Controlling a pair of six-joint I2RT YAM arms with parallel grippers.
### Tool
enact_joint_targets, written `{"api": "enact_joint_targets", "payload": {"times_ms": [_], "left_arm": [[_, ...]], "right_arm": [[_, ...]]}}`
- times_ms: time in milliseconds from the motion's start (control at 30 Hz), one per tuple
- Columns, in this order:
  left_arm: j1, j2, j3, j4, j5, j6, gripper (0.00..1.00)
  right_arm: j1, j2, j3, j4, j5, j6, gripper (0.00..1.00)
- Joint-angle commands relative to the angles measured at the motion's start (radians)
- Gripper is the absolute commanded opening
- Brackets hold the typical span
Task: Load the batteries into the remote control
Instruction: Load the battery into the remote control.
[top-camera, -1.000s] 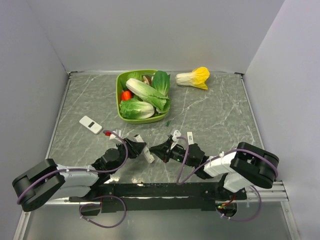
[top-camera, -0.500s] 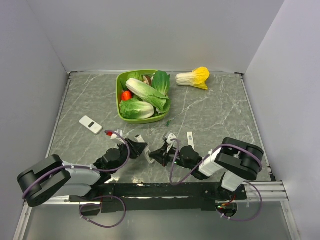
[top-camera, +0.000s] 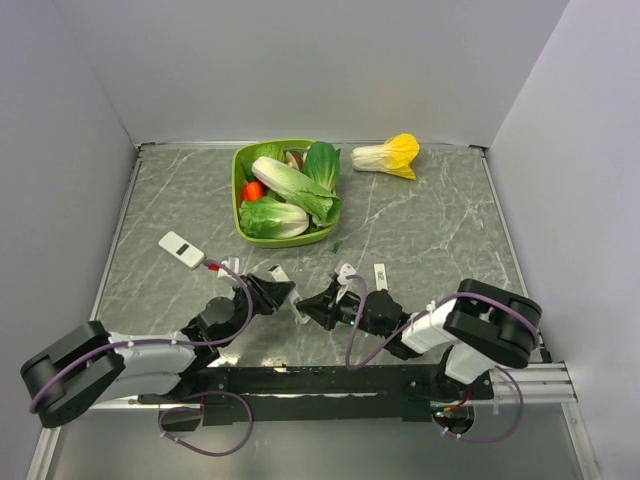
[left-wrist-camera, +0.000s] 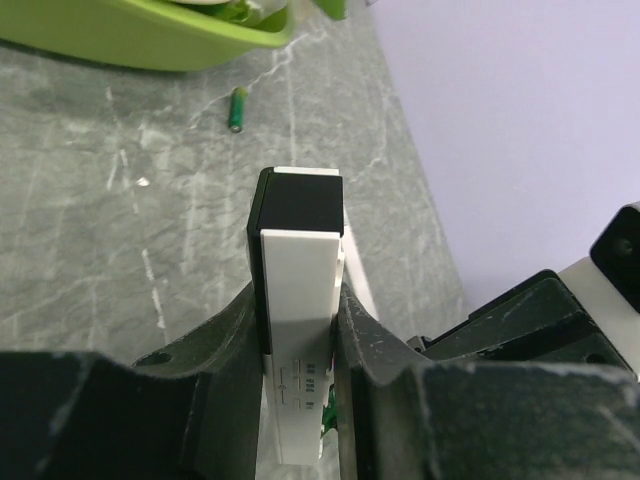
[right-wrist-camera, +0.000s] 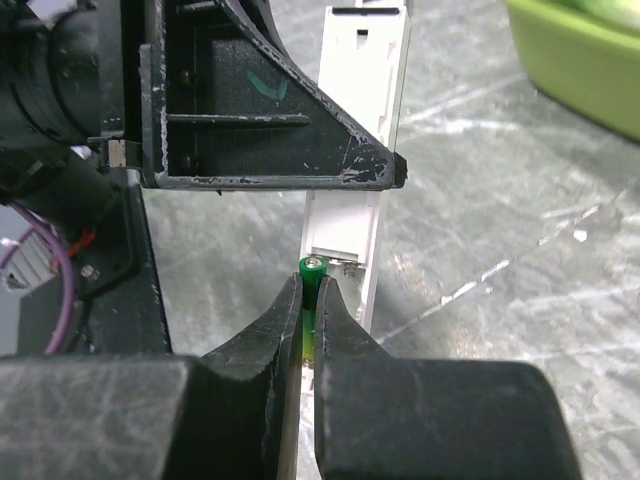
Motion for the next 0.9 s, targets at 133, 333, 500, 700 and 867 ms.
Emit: {"api": "enact_joint_targets", "payload": {"times_ms": [133,333,500,700,867], "left_arm": [[-0.003,-0.176,-0.158,0.018,0.011,-0.104,0.01],[-0.003,-0.338,-0.167,-0.054,-0.043,-0.181,0.01],[-0.003,-0.438,-0.147,-0.089,-0.057,-0.184,0.01],[-0.001,-0.464,-0.138,-0.053,-0.053,-0.172,0.01],[-0.003,-0.477,-0.12,-0.04,-0.043,-0.137,0.01]], "right_arm": [[0.006,-0.132,0.039,-0.174,-0.044,-0.046,0.0],[0.018,-0.214,0.074,-0.346,-0.055,-0.083,0.0],[0.033,-0.241,0.102,-0.479,-0.039,-0.106,0.0],[0.053,-0.241,0.148,-0.597,-0.002,-0.111,0.0],[0.064,-0.226,0.175,-0.672,0.013,-0.102,0.0]]}}
